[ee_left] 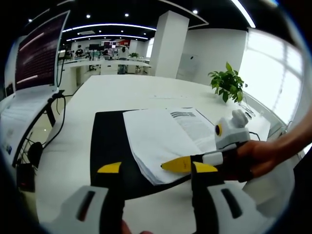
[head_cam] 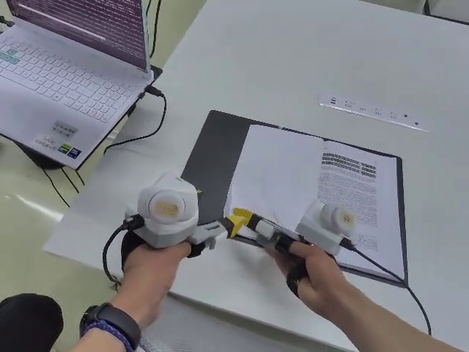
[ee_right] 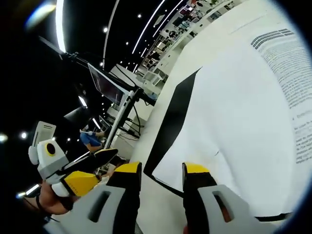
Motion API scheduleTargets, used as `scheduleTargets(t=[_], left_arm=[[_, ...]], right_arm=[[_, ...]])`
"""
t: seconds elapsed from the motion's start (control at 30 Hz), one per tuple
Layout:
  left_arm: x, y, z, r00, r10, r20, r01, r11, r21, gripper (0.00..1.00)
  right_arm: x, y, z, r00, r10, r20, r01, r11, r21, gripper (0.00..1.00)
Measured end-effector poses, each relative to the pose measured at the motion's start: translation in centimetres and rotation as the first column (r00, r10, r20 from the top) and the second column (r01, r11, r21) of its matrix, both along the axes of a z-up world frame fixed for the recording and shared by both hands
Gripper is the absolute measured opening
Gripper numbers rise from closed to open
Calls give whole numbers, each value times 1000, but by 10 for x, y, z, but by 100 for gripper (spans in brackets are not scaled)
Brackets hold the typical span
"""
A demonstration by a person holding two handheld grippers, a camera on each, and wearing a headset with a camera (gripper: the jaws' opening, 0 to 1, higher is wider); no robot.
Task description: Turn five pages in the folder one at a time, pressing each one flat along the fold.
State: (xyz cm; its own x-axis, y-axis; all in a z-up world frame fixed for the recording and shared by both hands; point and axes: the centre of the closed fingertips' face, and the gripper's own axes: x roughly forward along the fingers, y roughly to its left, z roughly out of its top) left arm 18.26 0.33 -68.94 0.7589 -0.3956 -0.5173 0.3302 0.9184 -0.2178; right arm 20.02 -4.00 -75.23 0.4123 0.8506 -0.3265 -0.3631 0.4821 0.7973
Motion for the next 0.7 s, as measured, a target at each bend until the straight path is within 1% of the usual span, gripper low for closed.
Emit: scheduleTargets(t=[0.13, 0.17, 0.23, 0.37, 0.5, 0.53, 0.63, 0.7], left_arm=[[2, -2, 0, 1000, -1, 6, 1, 1000, -6, 52], [3, -3, 0, 1000, -1, 6, 1, 1000, -7, 51], [4, -5, -1, 1000, -2, 6, 2, 1000, -11, 51], [6, -9, -5, 1000, -23, 3, 23, 1000, -1, 47], [9, -13, -8, 998, -57, 7, 57, 998, 19, 40], [9, -14, -10, 998, -70, 4, 70, 997, 31, 38], [12, -16, -14, 996, -86, -6, 86, 995, 41, 33], [13, -17, -17, 996, -91, -11, 91, 995, 38, 30]], right_arm=[[-3, -16, 8, 999, -7, 43, 8, 1000, -26, 32], [-5, -21, 11, 999, -11, 50, 13, 999, -31, 32], [-5, -33, 14, 997, -25, 72, 29, 998, -48, 31], [-3, -57, 19, 993, -77, 88, 82, 995, -59, 30], [0, -78, 24, 987, -126, 103, 132, 989, -61, 29], [0, -84, 26, 984, -137, 111, 145, 987, -67, 28], [1, -98, 28, 980, -165, 114, 173, 983, -66, 28], [2, -108, 28, 976, -182, 119, 191, 979, -70, 28]])
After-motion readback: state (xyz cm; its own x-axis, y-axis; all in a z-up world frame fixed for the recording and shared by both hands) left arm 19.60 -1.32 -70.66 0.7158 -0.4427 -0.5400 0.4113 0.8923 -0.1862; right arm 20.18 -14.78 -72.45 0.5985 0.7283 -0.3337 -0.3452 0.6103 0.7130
